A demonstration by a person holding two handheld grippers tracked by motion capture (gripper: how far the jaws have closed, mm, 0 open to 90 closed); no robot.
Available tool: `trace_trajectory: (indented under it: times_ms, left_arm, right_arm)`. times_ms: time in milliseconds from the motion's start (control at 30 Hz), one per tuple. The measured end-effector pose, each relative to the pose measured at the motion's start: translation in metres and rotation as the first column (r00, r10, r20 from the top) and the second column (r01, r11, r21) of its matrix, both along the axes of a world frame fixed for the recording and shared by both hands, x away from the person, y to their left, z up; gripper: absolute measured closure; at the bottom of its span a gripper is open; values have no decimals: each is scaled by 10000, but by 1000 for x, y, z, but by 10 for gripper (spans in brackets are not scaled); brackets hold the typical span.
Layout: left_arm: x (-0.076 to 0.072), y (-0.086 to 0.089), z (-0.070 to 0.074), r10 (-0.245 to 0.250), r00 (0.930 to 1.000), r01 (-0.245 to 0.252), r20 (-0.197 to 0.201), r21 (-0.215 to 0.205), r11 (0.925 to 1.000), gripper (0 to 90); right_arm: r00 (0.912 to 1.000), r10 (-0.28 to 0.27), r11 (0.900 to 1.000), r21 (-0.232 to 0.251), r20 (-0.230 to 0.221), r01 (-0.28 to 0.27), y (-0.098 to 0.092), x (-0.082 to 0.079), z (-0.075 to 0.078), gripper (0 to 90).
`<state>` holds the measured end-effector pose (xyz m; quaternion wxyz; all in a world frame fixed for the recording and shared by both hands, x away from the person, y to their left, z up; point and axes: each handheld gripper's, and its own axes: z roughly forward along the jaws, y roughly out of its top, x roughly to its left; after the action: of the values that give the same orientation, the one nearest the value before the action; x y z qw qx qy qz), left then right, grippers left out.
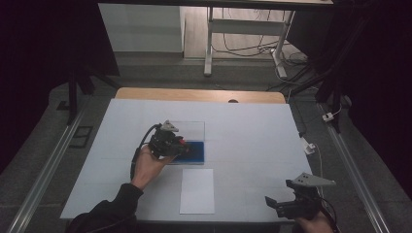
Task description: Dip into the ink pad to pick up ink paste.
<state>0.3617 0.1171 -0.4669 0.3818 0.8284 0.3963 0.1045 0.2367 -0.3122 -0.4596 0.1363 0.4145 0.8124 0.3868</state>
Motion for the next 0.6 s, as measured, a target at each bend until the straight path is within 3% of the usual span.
trace_trajectory:
  times_ms: [367, 600]
  left_arm:
    - [-18, 2, 7, -396, 9991, 395, 142, 116, 9992, 581]
    - [-30, 3, 12, -661, 9977, 664, 173, -154, 9977, 581]
  right_arm:
    - [10000, 17, 10000, 11, 38, -17, 0, 0, 0, 0]
    - [10000, 14, 10000, 31, 51, -14, 0, -1, 0, 0]
